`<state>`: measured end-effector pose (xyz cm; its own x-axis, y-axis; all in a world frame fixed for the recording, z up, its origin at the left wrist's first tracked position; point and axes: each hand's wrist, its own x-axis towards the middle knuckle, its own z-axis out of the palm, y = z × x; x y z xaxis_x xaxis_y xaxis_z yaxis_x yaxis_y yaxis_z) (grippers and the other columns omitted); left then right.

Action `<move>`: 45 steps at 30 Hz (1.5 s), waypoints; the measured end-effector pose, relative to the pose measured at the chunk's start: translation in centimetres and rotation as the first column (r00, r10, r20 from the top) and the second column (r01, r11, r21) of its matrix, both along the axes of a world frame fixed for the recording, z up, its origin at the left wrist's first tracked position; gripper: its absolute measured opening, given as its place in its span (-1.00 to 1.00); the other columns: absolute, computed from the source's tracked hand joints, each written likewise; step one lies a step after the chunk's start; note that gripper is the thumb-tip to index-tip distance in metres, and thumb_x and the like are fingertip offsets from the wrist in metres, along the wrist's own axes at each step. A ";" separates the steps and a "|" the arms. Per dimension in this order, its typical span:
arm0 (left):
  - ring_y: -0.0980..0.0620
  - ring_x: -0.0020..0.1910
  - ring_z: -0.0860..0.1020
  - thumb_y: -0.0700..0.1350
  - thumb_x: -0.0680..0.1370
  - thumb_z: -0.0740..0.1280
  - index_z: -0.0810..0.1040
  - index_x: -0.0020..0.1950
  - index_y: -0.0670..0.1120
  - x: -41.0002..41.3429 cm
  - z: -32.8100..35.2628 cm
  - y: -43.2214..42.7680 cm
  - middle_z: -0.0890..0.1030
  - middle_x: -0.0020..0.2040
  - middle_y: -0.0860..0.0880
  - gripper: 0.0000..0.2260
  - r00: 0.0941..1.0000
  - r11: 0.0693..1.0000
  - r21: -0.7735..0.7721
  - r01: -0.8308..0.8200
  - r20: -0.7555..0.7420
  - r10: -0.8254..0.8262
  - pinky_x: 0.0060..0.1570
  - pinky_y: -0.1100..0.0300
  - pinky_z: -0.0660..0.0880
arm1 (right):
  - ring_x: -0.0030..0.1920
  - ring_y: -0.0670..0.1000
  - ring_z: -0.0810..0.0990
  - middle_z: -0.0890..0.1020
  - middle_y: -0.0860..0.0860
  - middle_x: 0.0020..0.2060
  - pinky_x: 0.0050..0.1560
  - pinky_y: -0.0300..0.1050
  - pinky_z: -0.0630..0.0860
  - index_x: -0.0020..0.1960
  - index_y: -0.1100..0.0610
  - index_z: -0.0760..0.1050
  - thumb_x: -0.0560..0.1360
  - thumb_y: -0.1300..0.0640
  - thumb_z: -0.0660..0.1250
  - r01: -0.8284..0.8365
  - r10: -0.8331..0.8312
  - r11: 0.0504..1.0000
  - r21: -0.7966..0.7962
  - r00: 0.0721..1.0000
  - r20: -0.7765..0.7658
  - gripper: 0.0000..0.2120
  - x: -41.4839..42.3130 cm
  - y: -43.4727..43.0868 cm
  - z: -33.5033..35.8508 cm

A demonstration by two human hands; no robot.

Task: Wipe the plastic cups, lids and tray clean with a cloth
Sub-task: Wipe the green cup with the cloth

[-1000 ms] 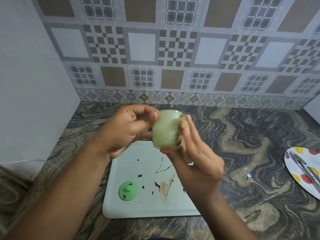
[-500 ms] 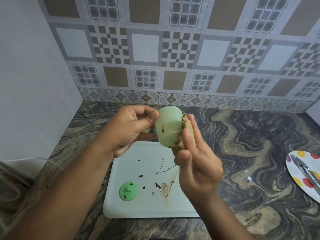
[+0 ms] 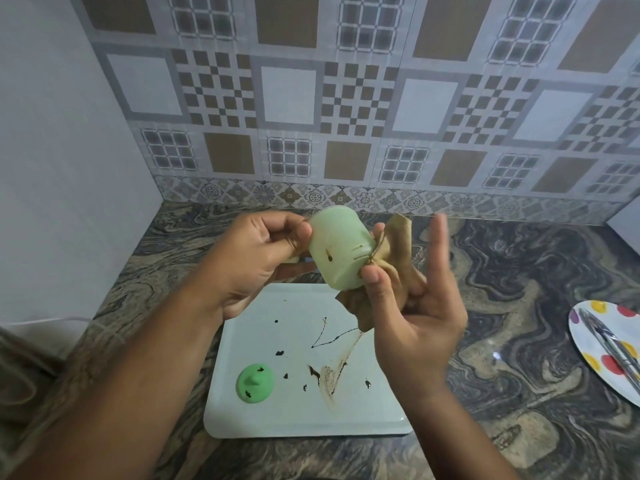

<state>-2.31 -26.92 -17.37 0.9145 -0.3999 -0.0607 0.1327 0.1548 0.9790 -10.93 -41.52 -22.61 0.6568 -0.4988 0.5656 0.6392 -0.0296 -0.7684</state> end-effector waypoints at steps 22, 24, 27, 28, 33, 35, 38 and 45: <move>0.13 -0.23 0.67 -0.12 0.41 0.37 0.68 -0.20 -0.06 -0.3 0.3 0.2 0.69 -0.27 0.05 -0.91 0.985 0.998 0.044 -0.037 0.172 0.029 -0.19 0.27 0.61 | -0.05 -0.15 0.72 0.74 -0.11 0.08 -0.09 -0.27 0.64 0.18 0.10 0.66 0.47 0.19 0.55 0.046 -0.036 0.995 0.092 0.993 -0.113 -0.71 -1.1 0.8 0.7; 0.14 -0.22 0.67 -0.13 0.41 0.36 0.63 -0.15 -0.14 -0.2 0.4 0.3 0.69 -0.27 0.05 -0.89 0.986 0.999 0.038 -0.035 0.164 0.028 -0.20 0.29 0.60 | -0.29 -0.27 0.63 0.75 -0.21 -0.13 -0.30 -0.37 0.56 0.22 0.16 0.60 0.48 0.23 0.44 0.050 -0.041 0.993 0.104 0.995 -0.086 -0.69 -0.9 0.7 1.0; 0.16 -0.23 0.66 -0.13 0.41 0.36 0.62 -0.13 -0.16 -0.2 0.2 0.1 0.68 -0.28 0.06 -0.88 0.987 0.997 0.041 -0.058 0.153 0.051 -0.22 0.30 0.60 | -0.26 -0.26 0.64 0.75 -0.20 -0.18 -0.26 -0.36 0.56 0.22 0.16 0.60 0.49 0.23 0.41 0.089 -0.081 0.991 0.096 0.993 -0.089 -0.71 -0.6 0.7 1.1; 0.17 -0.25 0.65 -0.13 0.42 0.36 0.62 -0.13 -0.16 -0.2 0.2 0.0 0.68 -0.29 0.06 -0.87 0.985 0.997 0.046 -0.068 0.160 0.060 -0.22 0.30 0.60 | -0.19 -0.23 0.68 0.76 -0.14 -0.07 -0.19 -0.34 0.59 0.20 0.16 0.62 0.49 0.22 0.44 0.097 -0.085 0.989 0.108 0.991 -0.106 -0.72 -0.6 0.8 1.2; 0.15 -0.23 0.66 -0.12 0.43 0.36 0.63 -0.10 -0.15 -0.4 0.0 -0.2 0.70 -0.26 0.04 -0.86 0.974 0.993 0.052 -0.102 0.208 0.089 -0.18 0.27 0.61 | 0.13 0.15 0.73 0.73 0.04 0.13 0.04 0.24 0.68 0.15 0.09 0.69 0.38 0.06 0.61 0.122 -0.107 0.984 0.133 0.987 -0.119 -0.63 -0.6 1.7 0.6; 0.13 -0.19 0.67 -0.10 0.41 0.37 0.64 -0.11 -0.13 -0.3 0.1 -0.1 0.71 -0.23 0.03 -0.86 0.970 0.992 0.061 -0.111 0.222 0.095 -0.16 0.26 0.61 | -0.02 0.06 0.75 0.75 0.11 0.07 -0.11 0.16 0.71 0.11 0.08 0.71 0.40 0.09 0.62 0.114 -0.089 0.979 0.170 0.985 -0.147 -0.70 -0.5 1.6 1.0; 0.17 -0.19 0.66 -0.09 0.39 0.37 0.64 -0.13 -0.12 -0.2 0.2 0.1 0.70 -0.24 0.06 -0.86 0.972 0.992 0.081 -0.096 0.221 0.076 -0.19 0.29 0.60 | -0.33 -0.19 0.65 0.78 0.00 -0.13 -0.36 -0.21 0.62 0.09 0.16 0.69 0.42 0.20 0.49 0.069 -0.031 0.975 0.212 0.983 -0.180 -0.76 -0.5 1.1 1.7; -0.18 -0.17 0.67 0.00 0.38 0.42 0.71 -0.18 0.07 0.2 0.7 1.1 0.70 -0.22 -0.06 -0.91 0.932 0.959 0.226 -0.171 0.353 0.084 -0.06 -0.19 0.64 | -0.13 0.11 0.69 0.76 0.04 0.07 -0.07 0.26 0.66 0.15 -0.08 0.71 0.40 -0.07 0.59 0.053 -0.061 0.998 -0.046 0.980 -0.189 -0.66 -0.3 1.0 0.6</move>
